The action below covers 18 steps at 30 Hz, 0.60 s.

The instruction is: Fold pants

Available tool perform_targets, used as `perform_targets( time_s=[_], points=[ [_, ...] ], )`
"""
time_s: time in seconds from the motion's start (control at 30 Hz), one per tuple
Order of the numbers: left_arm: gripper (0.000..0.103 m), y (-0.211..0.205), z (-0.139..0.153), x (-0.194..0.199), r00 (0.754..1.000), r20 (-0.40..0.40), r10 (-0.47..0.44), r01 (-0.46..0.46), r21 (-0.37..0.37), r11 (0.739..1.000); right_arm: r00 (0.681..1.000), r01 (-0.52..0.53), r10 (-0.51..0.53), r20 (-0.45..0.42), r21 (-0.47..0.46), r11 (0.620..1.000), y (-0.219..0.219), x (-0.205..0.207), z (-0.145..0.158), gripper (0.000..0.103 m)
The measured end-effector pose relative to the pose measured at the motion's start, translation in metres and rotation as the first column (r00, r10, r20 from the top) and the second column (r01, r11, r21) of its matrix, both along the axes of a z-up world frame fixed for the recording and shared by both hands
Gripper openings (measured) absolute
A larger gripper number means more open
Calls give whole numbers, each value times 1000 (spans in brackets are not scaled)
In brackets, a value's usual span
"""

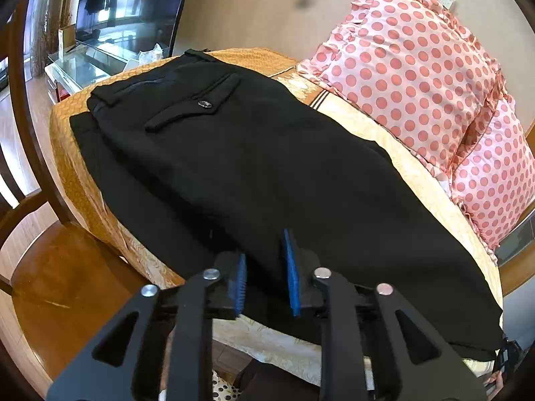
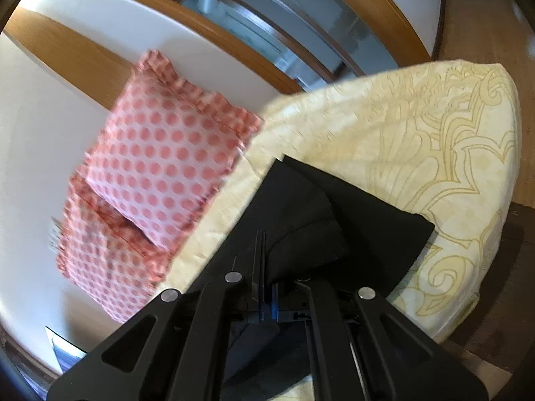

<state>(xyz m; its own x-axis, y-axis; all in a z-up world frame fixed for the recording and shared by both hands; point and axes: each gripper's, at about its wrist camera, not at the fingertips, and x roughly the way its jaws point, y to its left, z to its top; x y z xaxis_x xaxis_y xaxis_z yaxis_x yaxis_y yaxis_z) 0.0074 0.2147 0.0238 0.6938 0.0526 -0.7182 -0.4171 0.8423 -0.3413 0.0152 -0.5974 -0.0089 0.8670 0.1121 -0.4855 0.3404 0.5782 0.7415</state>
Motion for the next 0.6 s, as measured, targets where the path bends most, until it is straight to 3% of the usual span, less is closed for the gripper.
perform_targets(
  time_s=[0.1,0.2,0.33,0.4,0.6],
  points=[
    [27,-1,1,5,1000,-3,-9,9,4,1000,994,9,-9,110,8,1000,-3,-12,22,3],
    [33,5,0,-1,1000,12,-7,7,-21,1000,997,40,-35,63,-85,996,1,-21,30,3],
    [34,15,-1,-5,1000,25,16,-15,-50,999,999,46,-46,18,10,999,-7,-23,4,3],
    [34,16,-1,-6,999,33,25,-23,-50,998,999,53,-54,9,7,999,-5,-24,-2,3],
    [22,8,-7,-19,994,92,66,-62,-42,997,998,52,-51,32,-21,998,-5,-27,5,3]
  ],
)
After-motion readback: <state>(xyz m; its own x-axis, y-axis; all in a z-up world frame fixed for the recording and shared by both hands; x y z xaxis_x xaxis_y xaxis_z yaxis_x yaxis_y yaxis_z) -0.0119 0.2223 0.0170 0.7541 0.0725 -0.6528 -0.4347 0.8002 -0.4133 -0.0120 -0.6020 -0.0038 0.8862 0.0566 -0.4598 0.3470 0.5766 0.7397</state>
